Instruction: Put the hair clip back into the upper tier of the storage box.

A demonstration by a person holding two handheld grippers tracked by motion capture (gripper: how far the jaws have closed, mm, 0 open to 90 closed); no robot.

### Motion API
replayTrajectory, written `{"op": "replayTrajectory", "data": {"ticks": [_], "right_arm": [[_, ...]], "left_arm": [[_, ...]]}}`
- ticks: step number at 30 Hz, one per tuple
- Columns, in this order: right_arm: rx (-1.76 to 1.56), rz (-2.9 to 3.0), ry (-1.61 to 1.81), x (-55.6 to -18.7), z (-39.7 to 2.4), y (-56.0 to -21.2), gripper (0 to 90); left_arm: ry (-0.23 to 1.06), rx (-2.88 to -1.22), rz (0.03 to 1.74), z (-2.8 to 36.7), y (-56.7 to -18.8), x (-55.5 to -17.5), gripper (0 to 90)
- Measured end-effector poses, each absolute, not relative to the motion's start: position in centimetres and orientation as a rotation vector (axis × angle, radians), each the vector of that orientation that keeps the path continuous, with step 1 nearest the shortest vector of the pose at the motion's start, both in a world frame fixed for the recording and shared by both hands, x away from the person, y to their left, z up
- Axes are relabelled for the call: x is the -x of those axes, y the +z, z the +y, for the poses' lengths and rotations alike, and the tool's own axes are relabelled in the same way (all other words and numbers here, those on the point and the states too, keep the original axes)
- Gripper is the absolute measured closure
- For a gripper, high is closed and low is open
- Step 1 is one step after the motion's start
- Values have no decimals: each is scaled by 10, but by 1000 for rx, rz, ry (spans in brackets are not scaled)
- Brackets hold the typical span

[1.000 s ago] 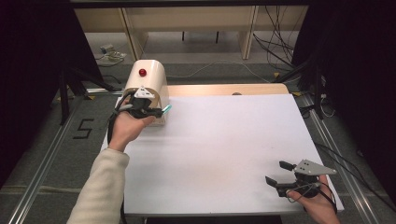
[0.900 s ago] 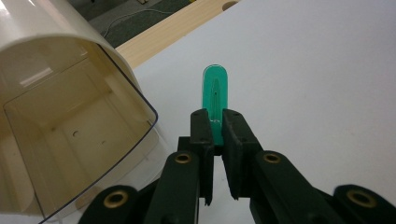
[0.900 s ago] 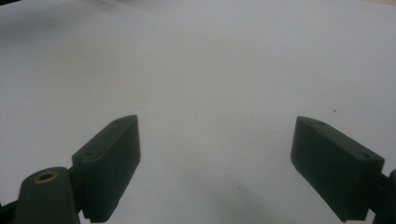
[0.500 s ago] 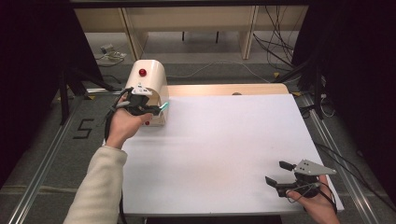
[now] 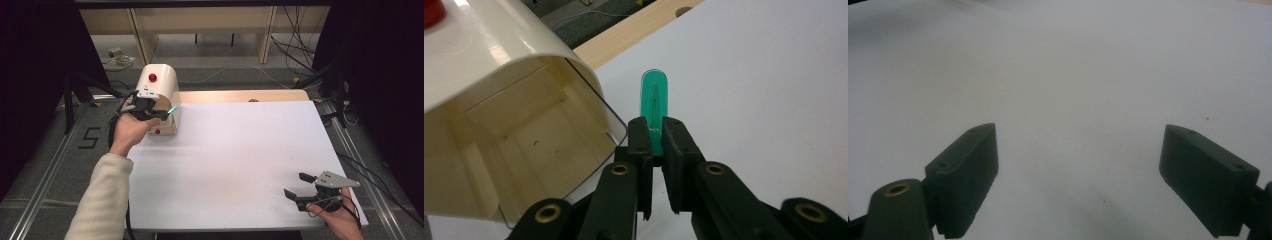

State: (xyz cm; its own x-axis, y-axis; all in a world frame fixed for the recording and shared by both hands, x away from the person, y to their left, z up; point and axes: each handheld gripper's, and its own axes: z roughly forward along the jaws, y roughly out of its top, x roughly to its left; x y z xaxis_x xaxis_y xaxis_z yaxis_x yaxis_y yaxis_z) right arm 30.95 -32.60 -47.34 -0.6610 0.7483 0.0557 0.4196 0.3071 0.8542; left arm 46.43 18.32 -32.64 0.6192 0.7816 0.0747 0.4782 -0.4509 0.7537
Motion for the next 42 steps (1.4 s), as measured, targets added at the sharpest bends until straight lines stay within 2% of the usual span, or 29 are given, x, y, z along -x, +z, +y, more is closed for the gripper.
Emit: {"op": "replayTrajectory", "data": {"ticks": [42], "right_arm": [[-1045,2227,1295,-310,-326,-474,168]], "left_arm": [[581,-2134,1043,204,-315,-475,830]]}}
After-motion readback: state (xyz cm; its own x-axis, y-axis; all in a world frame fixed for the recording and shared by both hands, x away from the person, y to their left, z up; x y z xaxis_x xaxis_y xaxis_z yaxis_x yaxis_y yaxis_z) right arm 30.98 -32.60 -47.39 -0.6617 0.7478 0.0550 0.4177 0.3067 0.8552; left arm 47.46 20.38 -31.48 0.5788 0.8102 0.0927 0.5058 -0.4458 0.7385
